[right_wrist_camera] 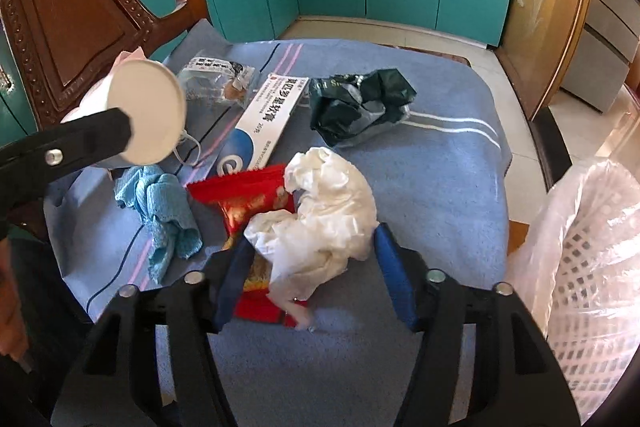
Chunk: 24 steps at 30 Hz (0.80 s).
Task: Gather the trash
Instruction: 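Grasp the white paper cup with the left tool while the right tool lifts the tissue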
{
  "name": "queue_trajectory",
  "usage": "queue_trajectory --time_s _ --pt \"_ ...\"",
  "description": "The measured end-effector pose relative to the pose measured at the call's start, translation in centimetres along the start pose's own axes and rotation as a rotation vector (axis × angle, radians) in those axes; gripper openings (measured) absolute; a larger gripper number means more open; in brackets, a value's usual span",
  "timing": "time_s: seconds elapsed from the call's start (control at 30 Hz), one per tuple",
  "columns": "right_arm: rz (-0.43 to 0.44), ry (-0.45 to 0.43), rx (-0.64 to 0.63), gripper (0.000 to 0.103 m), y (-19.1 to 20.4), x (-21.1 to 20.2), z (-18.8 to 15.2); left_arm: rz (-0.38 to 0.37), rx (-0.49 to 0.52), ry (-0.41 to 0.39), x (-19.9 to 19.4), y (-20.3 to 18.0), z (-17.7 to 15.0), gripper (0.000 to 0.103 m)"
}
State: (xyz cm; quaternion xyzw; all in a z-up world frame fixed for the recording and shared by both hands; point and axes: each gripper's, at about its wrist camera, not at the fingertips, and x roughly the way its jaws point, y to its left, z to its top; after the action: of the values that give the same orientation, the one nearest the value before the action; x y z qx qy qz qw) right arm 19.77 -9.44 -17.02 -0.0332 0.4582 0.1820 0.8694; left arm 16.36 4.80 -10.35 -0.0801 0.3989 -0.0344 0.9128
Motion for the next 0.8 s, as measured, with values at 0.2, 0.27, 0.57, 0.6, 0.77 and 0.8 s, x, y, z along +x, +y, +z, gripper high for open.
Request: queue_trajectory --time_s 0.2,0.27,0.57,0.6,0.77,0.8 --pt "0.010 -0.022 -0.008 0.038 0.2 -1.4 0.2 0.025 0.005 -0.044 -2.1 0.4 -0.3 0.084" --pt "-0.017 -0.044 -0.005 0.038 0.0 -2.6 0.2 0.043 0.011 -0.061 -2.8 0.4 -0.4 0.084" --pt "-0.057 -0.108 0.041 0.038 -2.2 -6.3 -0.3 0.070 0.020 -0.094 -5.2 0.2 -1.2 0.084" --pt "-0.054 -0.119 0.049 0.038 -2.4 -7.0 -0.5 0.070 0.022 -0.098 -5.5 0.1 -1.3 0.084" --pt "-0.062 -0.176 0.071 0.038 -3.5 -9.7 -0.9 0.059 0.048 -0.119 -6.8 -1.5 -1.3 0.084" --pt "-0.065 -0.195 0.082 0.038 -4.0 -10.6 -1.0 0.055 0.055 -0.121 -6.9 -1.8 -1.4 0.084"
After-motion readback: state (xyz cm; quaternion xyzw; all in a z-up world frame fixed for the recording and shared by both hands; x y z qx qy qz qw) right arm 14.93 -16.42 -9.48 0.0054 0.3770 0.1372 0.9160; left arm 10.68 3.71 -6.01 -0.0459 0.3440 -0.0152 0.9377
